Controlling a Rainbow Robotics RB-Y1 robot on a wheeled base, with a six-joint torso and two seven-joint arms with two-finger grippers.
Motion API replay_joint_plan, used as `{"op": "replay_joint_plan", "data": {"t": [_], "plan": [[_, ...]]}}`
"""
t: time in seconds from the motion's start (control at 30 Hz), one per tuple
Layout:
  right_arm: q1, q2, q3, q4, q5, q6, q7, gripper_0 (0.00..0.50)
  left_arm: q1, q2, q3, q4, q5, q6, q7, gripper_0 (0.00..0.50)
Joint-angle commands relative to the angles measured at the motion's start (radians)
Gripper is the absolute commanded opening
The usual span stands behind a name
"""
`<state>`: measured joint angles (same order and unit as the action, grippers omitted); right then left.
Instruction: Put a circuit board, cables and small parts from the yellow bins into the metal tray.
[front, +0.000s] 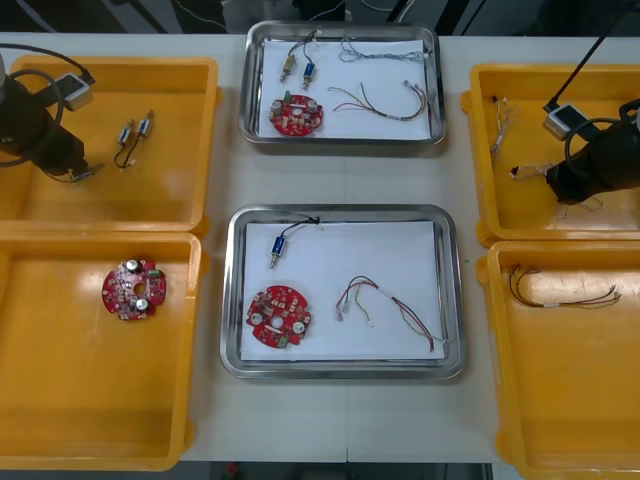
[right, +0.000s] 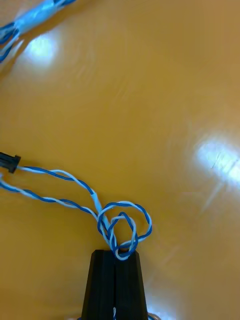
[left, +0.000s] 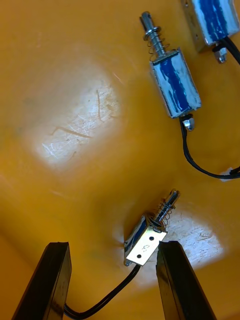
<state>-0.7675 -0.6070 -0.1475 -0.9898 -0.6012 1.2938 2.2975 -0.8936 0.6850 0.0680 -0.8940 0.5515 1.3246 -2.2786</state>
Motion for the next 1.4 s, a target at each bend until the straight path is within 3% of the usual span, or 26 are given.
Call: {"op": "replay_joint_plan", "data": {"t": [0.03,0.3,0.7,0.97,1.4], "plan": [[0.031,-0.03,-0.09,-0.099,0.023,0.093,-0.007,0.0,0.009,0.002,-0.013,-0.031,0.005,-0.013,0.103,0.5],[0.031,-0.056,-0.145,-0.233,0.046,0.257,-0.033,0.0,-0.001,0.013,-0.013,-0.033,0.016,0.002,0.096,0.5],[0.034,-0.096,-0.233,-0.521,0.067,0.626,-0.158,0.0,-0.07,0.091,-0.008,-0.037,0.053,0.136,-0.027,0.5],[0.062,-0.102,-0.245,-0.699,0.061,0.626,-0.248,0.0,-0.073,0.126,-0.01,-0.037,0.091,0.142,-0.163,0.5],[0.247,-0.091,-0.244,-0.969,0.012,0.626,-0.262,0.0,-0.082,0.137,-0.034,-0.037,0.168,0.139,-0.285,0.5]]}}
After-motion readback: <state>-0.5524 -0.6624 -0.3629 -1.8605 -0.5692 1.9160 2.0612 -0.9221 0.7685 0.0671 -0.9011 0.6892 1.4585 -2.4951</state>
